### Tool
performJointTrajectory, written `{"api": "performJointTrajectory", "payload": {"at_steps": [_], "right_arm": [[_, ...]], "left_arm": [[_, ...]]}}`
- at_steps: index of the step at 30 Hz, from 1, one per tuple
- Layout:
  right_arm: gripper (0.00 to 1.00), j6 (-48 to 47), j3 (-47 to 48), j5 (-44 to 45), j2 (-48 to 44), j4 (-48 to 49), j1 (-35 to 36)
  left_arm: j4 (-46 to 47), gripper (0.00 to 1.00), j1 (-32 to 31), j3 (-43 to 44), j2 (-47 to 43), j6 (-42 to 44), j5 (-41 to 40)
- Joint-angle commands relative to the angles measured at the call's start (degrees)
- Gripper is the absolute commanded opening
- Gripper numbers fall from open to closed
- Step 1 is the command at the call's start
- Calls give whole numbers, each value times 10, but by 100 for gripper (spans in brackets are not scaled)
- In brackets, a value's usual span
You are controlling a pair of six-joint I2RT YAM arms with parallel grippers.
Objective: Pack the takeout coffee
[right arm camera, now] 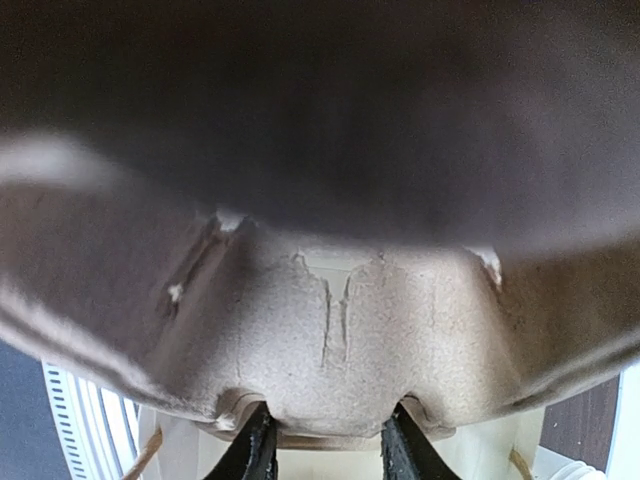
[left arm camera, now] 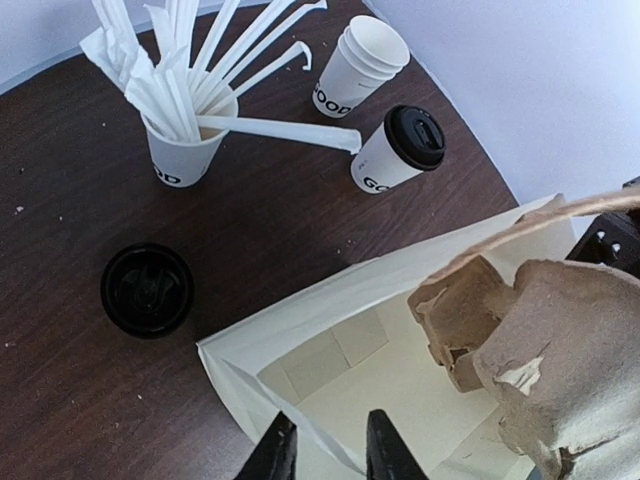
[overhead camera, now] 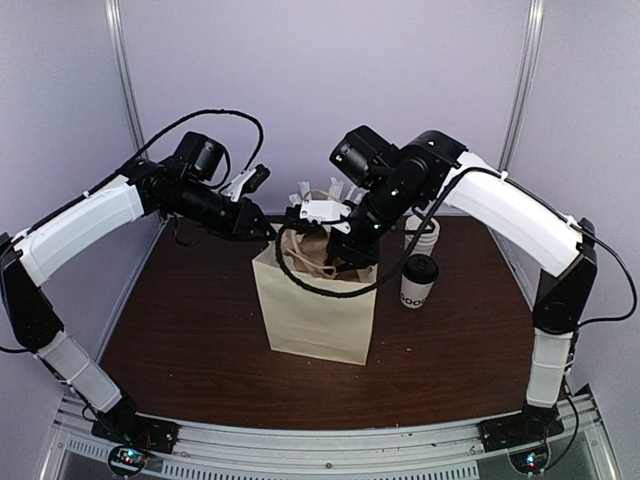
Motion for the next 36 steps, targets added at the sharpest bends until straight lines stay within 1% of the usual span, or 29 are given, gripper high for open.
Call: {"api": "performJointTrajectory", "payload": {"at_steps": [1,4,5,6,9,11,18,24,28,32,36], "right_arm": [[35,8,-15,27,-31,8,8],[35,7,-17,32,-35,8,8],[35,6,-17,34,-36,6,8],[35,6,-18,34,-36,5,9],[35,3,-19,36,-41,0,9],[35,1,-22,37,-48,-3,10],[35,1,-52,50,-87,-21,18],[35,-11,-82,59,-127,-34,19],[35,-26,-83,52,-135,-45,19],[35,-33,-66,39,-118,-68,22],[35,-46,-59,42,-104,-83,30]], "left_arm": [[-35,26,1,15,-12,-42,-3],[-52,28,-7,19,-11,-50,-19],[-61,26,-11,23,-9,-50,-28],[-69,23,-14,29,-7,-50,-36],[-81,8,-29,46,-4,-54,-39],[-82,1,-40,60,-6,-62,-39],[-93,0,-78,89,-25,-125,-55],[-102,0,-117,85,-40,-245,-92],[-99,0,-126,69,-49,-329,-85],[-40,0,-143,42,-62,-397,-61],[31,0,-146,1,-92,-454,-51]]}}
